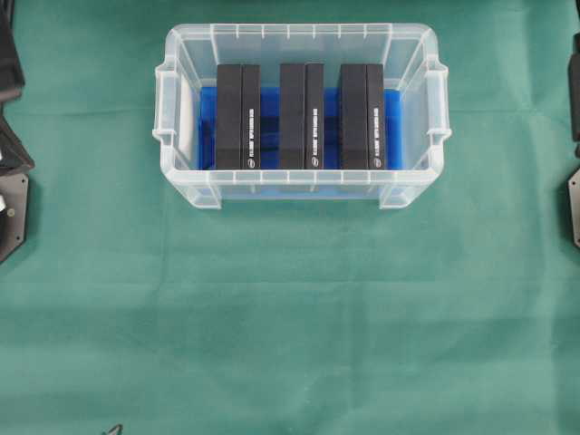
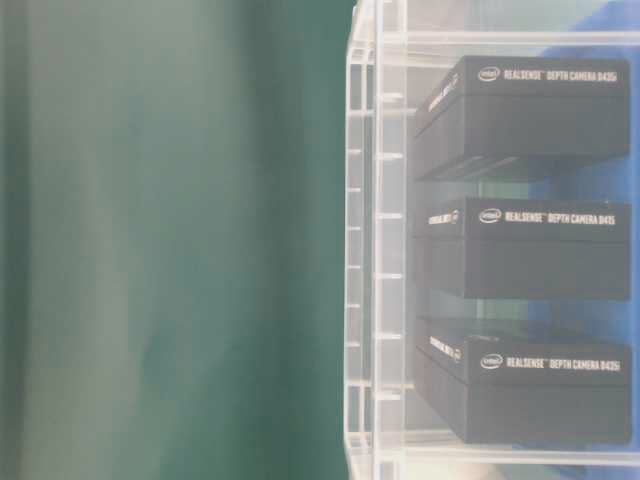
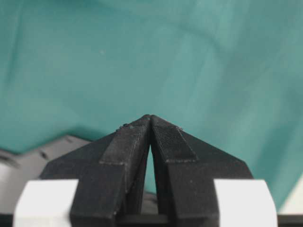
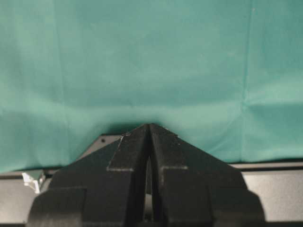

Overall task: Take the box out of the case with the left arm.
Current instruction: 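Raise the left gripper from rest and open it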

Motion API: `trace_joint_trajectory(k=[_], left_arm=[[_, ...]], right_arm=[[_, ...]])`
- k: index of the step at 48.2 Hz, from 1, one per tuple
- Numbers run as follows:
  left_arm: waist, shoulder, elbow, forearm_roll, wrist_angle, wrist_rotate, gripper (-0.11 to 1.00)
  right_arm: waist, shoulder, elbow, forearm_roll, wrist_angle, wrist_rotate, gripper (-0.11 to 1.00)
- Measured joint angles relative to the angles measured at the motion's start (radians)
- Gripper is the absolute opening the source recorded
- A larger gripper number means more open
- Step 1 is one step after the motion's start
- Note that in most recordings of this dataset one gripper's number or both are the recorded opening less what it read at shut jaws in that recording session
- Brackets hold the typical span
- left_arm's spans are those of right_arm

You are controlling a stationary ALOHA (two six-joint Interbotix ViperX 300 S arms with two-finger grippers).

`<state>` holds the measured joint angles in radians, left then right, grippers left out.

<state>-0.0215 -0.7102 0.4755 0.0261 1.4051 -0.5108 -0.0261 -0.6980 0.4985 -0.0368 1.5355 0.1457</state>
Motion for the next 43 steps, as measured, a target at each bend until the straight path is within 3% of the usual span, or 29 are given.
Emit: trace_joint_trajectory(k=[16, 21, 33, 39, 43], left_arm=[[0.000, 0.005, -0.002, 0.002, 0.028, -0.687, 0.00], [0.000, 0.005, -0.002, 0.002, 0.043, -0.808, 0.00], [0.006, 0.011, -0.002, 0.003, 0.044, -0.833, 0.00], [0.063, 0.012, -0.002, 0.011, 0.048, -0.813, 0.00], [0.124, 0.011, -0.002, 0.014, 0.048, -0.761, 0.00]], right_arm=[[0.000, 0.012, 0.000, -0.009, 0.003, 0.032, 0.02], [0.000, 0.014, 0.000, -0.014, 0.003, 0.041, 0.02], [0.000, 0.014, 0.000, -0.015, 0.003, 0.041, 0.02], [0.000, 0.014, 0.000, -0.014, 0.003, 0.043, 0.02], [0.000, 0.014, 0.000, -0.015, 0.003, 0.041, 0.02]])
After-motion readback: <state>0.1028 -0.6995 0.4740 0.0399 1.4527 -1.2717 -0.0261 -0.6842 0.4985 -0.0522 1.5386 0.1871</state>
